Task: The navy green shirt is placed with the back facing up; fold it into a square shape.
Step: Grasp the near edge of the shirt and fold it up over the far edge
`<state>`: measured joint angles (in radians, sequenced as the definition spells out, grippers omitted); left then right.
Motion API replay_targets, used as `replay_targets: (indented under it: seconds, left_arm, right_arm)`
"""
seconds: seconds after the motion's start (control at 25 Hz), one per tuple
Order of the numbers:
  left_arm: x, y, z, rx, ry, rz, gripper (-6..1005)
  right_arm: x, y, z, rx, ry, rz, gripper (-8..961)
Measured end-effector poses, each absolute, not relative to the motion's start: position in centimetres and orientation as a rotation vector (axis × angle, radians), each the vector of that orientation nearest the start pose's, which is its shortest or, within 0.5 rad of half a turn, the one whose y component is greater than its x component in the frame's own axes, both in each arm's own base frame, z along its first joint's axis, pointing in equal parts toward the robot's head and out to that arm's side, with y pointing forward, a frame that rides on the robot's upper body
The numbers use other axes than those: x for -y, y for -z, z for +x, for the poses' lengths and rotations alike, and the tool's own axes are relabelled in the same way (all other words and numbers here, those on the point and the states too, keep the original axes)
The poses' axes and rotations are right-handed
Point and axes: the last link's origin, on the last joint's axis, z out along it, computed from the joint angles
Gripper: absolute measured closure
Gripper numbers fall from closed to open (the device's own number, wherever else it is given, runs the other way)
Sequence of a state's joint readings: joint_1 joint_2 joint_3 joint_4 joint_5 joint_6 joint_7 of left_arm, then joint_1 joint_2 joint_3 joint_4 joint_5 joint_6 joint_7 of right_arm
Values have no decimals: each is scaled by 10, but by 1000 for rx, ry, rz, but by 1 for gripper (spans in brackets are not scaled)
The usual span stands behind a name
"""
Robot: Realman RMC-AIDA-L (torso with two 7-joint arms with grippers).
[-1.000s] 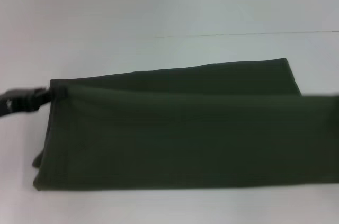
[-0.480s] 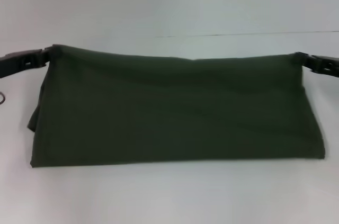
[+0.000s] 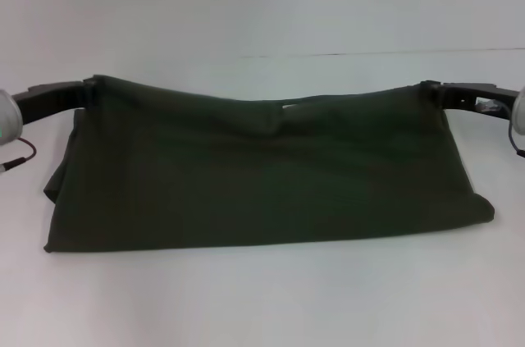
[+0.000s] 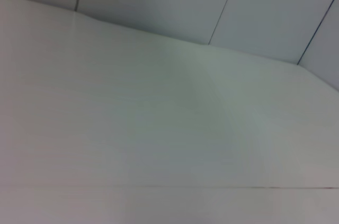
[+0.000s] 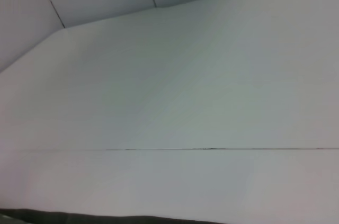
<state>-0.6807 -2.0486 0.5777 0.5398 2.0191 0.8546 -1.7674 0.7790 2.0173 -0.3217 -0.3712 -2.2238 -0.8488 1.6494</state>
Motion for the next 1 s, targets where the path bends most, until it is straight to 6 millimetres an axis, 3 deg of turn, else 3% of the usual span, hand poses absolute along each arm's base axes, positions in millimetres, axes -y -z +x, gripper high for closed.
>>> replay_targets:
  seconds: [0.48, 0.72, 1.0]
  left_arm:
    - [-427, -28, -300, 1164, 539, -1977, 965]
    - [-429, -31, -302, 1178, 566, -1927, 918]
    - [-430, -43, -314, 1224, 622, -1774, 692]
  right_arm:
    - [-438, -8, 294, -1098, -446, -2053, 879]
    - [-442, -10, 294, -1074, -416, -2021, 876]
    - [-448, -27, 299, -1080, -450, -1918, 583]
